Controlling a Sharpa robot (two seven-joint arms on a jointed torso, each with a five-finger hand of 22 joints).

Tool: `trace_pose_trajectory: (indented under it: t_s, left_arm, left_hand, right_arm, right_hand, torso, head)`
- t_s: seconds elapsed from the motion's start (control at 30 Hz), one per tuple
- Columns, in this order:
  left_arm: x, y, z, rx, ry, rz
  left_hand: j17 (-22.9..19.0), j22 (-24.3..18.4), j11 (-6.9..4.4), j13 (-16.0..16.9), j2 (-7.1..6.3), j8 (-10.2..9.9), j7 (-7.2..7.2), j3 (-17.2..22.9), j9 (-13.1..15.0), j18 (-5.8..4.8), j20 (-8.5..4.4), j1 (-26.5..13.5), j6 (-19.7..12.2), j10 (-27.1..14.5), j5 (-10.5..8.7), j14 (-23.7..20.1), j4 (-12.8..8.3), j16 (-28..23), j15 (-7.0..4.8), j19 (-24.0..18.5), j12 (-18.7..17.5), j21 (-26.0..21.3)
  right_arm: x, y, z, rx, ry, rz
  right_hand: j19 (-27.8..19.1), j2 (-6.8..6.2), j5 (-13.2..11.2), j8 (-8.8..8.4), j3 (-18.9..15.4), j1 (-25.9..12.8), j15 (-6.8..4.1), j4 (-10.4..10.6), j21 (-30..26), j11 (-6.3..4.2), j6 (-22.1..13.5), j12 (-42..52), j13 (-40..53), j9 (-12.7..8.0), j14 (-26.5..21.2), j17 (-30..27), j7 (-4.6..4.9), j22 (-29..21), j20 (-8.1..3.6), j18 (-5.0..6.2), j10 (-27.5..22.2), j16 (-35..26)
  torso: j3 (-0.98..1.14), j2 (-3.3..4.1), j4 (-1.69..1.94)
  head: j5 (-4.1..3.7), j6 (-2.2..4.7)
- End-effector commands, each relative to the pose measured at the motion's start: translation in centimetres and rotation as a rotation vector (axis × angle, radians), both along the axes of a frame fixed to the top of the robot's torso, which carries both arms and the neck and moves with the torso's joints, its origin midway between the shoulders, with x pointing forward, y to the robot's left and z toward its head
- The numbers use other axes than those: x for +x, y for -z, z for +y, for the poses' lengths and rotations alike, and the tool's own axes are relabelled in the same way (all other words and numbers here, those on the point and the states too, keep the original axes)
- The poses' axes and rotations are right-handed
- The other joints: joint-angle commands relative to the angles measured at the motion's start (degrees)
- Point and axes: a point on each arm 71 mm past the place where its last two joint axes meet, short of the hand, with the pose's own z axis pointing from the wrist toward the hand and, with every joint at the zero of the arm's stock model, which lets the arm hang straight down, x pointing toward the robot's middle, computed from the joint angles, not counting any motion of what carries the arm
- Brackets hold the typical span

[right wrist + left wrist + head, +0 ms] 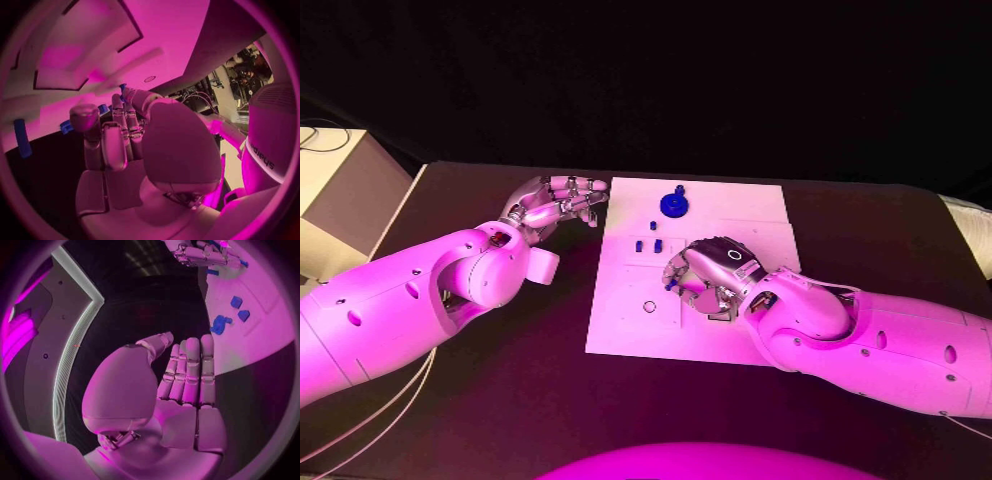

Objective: Assemble the parts on the task board

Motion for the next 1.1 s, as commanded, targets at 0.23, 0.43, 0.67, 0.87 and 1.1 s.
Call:
trace_pose_trajectory:
  t_s: [0.23,0.43,0.67,0.87,1.1]
  left_arm:
    - [-0.07,-0.02,-0.01,-0.008,0.009,0.002]
    - [-0.09,-0.02,-0.02,-0.008,0.009,0.003]
    - [-0.09,-0.01,0.05,-0.006,0.007,0.004]
    - [-0.07,-0.01,0.13,-0.004,0.002,0.004]
    - [-0.05,0.01,0.19,-0.003,-0.001,0.005]
  left_hand:
    - [0.0,-0.1,0.05,-0.1,0.1,0.3,0.06,-0.4,-0.1,0.35,0.13,0.1,-0.4,-0.5,0.33,0.1,0.0,0.3,0.38,0.4,0.4,-0.3]
    - [0.0,-0.1,0.05,-0.1,0.1,0.3,0.06,-0.4,-0.1,0.35,0.13,0.1,-0.4,-0.5,0.33,0.1,0.0,0.3,0.38,0.4,0.4,-0.3]
    - [0.0,-0.1,0.07,-0.1,0.1,0.4,0.07,-0.4,-0.1,0.36,0.14,0.2,-0.4,-0.6,0.33,0.1,0.1,0.3,0.39,0.4,0.4,-0.4]
    - [0.0,-0.1,0.08,-0.1,0.12,0.4,0.08,-0.4,-0.1,0.36,0.14,0.2,-0.5,-0.7,0.32,0.0,0.1,0.3,0.39,0.4,0.4,-0.4]
    - [0.0,-0.2,0.11,-0.1,0.2,0.4,0.11,-0.4,-0.1,0.35,0.15,0.1,-0.6,-0.8,0.29,0.0,0.2,0.4,0.41,0.5,0.5,-0.4]
  right_arm:
    - [0.07,0.48,0.29,-0.068,-0.004,0.008]
    - [0.07,0.67,0.52,-0.099,-0.008,0.009]
    - [-0.02,0.68,0.73,-0.093,-0.027,0.009]
    - [0.05,0.57,0.59,-0.069,-0.026,0.0]
    - [0.16,0.5,0.27,-0.057,-0.015,-0.008]
  right_hand:
    - [-0.1,0.81,0.3,0.24,0.2,-0.1,-0.35,-0.1,0.0,-2.69,-0.3,0.3,0.3,0.2,1.9,-0.3,0.09,-0.3,-0.13,-0.33,3.2,0.3]
    - [-0.1,0.79,0.3,0.27,0.2,-0.2,-0.33,-0.1,0.0,-2.68,-0.4,0.3,0.3,0.2,2.0,-0.2,0.11,-0.3,-0.12,-0.33,3.2,0.3]
    - [-1.2,-1.93,1.2,-0.85,-1.0,-3.2,0.61,0.8,-1.5,-1.63,-3.0,0.0,-0.9,0.5,1.8,-0.6,0.86,-1.6,0.57,-0.16,-1.0,0.3]
    - [-1.5,-4.62,0.0,-2.67,-2.6,-4.8,1.97,1.7,-2.7,-0.02,-6.0,0.0,-1.5,0.3,1.3,-1.4,1.67,-2.5,1.97,0.07,-8.8,0.1]
    - [-2.7,-4.06,-0.2,-4.34,-8.3,-3.4,2.41,2.1,-6.2,0.54,-7.7,0.5,-1.5,0.0,0.6,-3.9,1.98,-5.9,2.55,0.7,-13.5,-1.1]
  torso:
    - [-0.04,0.04,-0.01]
    - [-0.03,-0.01,-0.01]
    - [-0.06,-0.01,-0.01]
    - [-0.01,-0.03,-0.03]
    - [0.02,0.0,0.01]
  head:
    - [-0.03,-0.2]
    - [0.19,-0.33]
    - [0.24,-0.52]
    - [0.21,-0.46]
    - [0.09,-0.45]
